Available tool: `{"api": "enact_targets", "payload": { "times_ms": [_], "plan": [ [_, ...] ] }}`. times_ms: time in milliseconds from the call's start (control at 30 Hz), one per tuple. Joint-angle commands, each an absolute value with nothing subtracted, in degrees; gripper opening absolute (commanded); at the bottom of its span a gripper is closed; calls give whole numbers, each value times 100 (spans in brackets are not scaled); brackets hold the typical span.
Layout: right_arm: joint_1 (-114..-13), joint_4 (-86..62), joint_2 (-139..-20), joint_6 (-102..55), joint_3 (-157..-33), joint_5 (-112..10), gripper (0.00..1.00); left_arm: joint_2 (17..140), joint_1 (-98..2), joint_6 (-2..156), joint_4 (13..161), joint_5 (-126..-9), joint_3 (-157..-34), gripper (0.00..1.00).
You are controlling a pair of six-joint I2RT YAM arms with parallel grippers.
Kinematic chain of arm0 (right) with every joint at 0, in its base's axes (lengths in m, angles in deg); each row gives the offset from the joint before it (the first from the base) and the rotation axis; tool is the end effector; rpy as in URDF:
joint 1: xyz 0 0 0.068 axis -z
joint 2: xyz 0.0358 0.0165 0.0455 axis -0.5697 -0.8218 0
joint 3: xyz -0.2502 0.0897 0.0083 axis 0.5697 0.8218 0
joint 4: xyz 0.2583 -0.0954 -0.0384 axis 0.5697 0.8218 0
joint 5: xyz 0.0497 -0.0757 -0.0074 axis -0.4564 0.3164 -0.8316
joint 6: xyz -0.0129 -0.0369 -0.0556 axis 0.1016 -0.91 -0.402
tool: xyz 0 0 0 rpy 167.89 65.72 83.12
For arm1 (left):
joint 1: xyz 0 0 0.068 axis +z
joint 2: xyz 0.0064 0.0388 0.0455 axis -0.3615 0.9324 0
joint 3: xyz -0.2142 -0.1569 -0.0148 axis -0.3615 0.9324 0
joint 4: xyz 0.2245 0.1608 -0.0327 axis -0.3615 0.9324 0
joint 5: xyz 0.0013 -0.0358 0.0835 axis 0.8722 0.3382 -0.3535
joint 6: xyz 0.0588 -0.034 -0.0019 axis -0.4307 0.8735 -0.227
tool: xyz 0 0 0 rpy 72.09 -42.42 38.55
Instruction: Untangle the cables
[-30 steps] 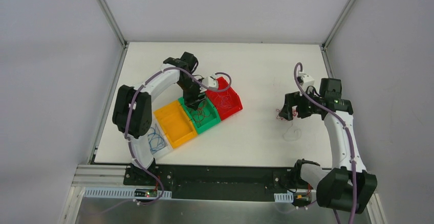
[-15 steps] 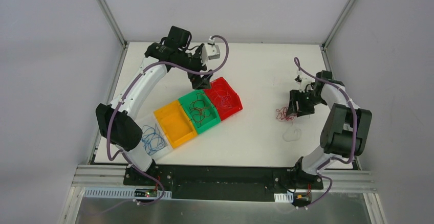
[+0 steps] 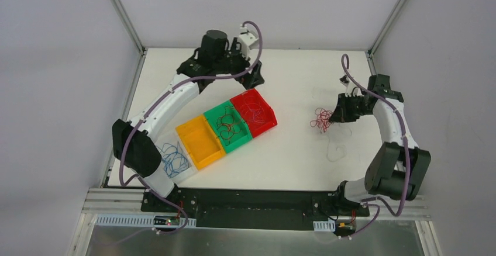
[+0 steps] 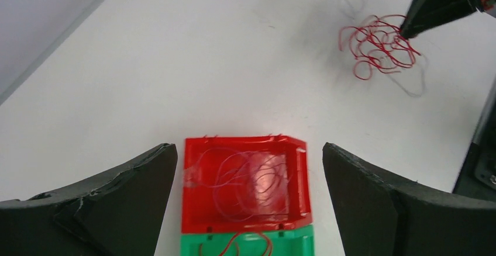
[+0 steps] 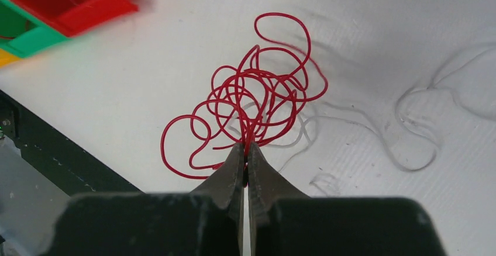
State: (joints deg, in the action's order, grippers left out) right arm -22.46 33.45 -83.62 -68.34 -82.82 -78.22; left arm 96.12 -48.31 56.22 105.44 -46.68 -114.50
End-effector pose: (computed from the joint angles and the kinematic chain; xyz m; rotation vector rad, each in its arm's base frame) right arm 0.3099 -0.0357 0.2172 -0.7086 2.4035 0.4970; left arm 0.3550 -0.2119 0.3863 0.9149 1.6639 -0.6964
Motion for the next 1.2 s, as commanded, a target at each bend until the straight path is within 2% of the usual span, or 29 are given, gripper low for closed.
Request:
{"api": "enact_targets", "payload": {
  "times_ms": [0, 167, 300, 367, 800, 1167],
  "plan": [
    [-2436, 3653, -7461, -6871, -8378, -8683, 0, 10109, -5712, 5921, 10242, -4438, -11646, 99],
    [-2727, 3677, -6921, -6554, -8446, -8772, 0, 11063, -6195, 7095, 9745, -3202, -12217, 99],
    [-2922, 3372, -6554, -6134, -8410, -8527, 0, 11465, -6447, 8079, 8701, -2778, -12288, 80],
    [-2982, 3234, -6450, -5979, -8398, -8374, 0, 11659, -6536, 8486, 8608, -2620, -12403, 74],
    [-3216, 2910, -6294, -5677, -8130, -7843, 0, 11802, -6809, 9252, 8076, -2529, -12192, 68],
    [-3296, 2648, -6147, -5377, -8106, -7926, 0, 12172, -6961, 9149, 8396, -2599, -12526, 56]
  ]
}}
